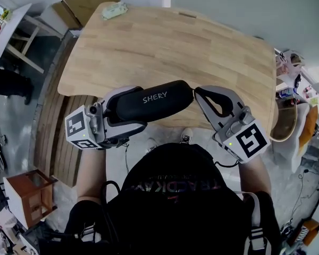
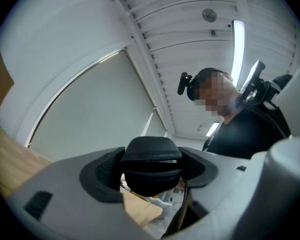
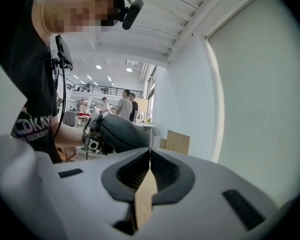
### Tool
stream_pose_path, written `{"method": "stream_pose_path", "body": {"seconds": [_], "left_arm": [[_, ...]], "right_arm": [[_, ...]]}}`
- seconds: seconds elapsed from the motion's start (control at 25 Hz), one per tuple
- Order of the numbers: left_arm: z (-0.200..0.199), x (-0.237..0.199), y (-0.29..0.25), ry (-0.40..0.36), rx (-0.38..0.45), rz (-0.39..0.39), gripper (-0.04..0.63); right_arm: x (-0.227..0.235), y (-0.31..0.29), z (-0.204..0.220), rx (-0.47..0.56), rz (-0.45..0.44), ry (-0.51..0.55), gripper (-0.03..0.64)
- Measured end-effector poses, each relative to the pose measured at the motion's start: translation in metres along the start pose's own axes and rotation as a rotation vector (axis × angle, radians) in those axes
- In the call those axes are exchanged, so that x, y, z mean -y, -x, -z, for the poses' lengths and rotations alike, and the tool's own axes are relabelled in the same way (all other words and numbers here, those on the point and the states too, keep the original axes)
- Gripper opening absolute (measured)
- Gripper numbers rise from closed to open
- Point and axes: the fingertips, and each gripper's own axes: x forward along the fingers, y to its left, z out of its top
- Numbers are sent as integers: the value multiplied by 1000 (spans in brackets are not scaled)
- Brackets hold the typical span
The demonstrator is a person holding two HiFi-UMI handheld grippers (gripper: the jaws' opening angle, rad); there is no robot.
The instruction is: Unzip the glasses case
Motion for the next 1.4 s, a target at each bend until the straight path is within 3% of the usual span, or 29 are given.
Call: {"method": "stream_pose_path", "body": {"seconds": [0.16, 0.32, 0.4, 0.64, 0.76, 0.8, 0.92, 1.0, 1.4], "left_arm": [[3, 12, 2, 30, -26, 87, 333], [0, 29, 5, 69, -64, 214, 333], [1, 33, 4, 72, -80, 244, 333], [4, 29, 1, 62, -82, 218, 333], [4, 21, 0, 75, -55, 189, 333], [4, 19, 0, 82, -41, 180, 333], [2, 15, 0, 88, -7, 150, 333], [2, 12, 2, 84, -10, 126, 333], [17, 9, -1, 83, -76, 111, 333]], "right_arm": [[-10, -4, -18, 81, -85, -8, 23], [-31, 4, -28, 115, -266, 3, 23], [-36, 4, -28, 110, -314, 20, 23], [-33, 2, -21, 94, -299, 29, 25], [-25, 6, -15, 84, -314, -32, 29], [-22, 11, -10, 72, -338, -68, 58], [-21, 29, -4, 59, -436, -184, 279], [-30, 33, -11, 70, -480, -208, 311], [-76, -18, -22, 33, -580, 18, 365]]}}
